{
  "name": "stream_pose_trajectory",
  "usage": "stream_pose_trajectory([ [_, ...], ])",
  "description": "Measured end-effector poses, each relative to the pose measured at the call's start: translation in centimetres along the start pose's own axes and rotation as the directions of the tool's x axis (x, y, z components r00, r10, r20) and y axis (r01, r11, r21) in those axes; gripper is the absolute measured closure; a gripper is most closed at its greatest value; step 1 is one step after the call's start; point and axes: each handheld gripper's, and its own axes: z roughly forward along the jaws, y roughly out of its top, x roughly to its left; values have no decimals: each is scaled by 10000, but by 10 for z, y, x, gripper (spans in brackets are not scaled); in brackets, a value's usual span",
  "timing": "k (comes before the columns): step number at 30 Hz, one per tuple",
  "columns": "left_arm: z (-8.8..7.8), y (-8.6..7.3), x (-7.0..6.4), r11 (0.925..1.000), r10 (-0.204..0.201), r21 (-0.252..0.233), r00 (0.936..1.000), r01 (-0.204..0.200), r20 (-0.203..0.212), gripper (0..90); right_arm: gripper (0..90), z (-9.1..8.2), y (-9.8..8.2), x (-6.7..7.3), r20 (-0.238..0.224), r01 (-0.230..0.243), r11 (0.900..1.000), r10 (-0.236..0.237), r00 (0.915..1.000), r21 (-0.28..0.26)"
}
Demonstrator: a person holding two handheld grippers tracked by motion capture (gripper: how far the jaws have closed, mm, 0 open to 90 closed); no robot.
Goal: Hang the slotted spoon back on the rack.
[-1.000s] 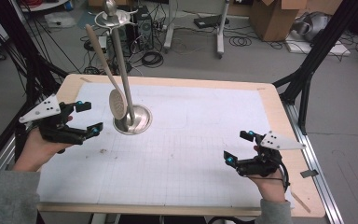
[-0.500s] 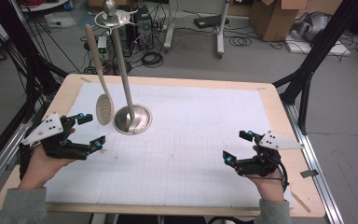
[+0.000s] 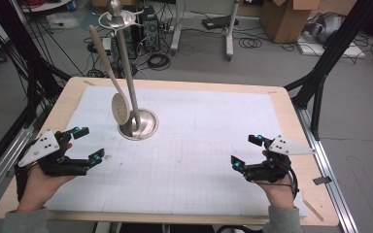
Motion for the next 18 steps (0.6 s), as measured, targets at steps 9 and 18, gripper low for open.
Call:
stream_pose_trajectory([
  [9,-19,-9,5,9987,-468,-201,9978,459,-462,121,17,1,1,-1,-2,119,9997,-119,9999,-206],
  [18,-33,-14,11,9969,-669,-475,9922,622,-1049,118,17,0,-6,-6,-61,145,9981,-149,9999,-596],
])
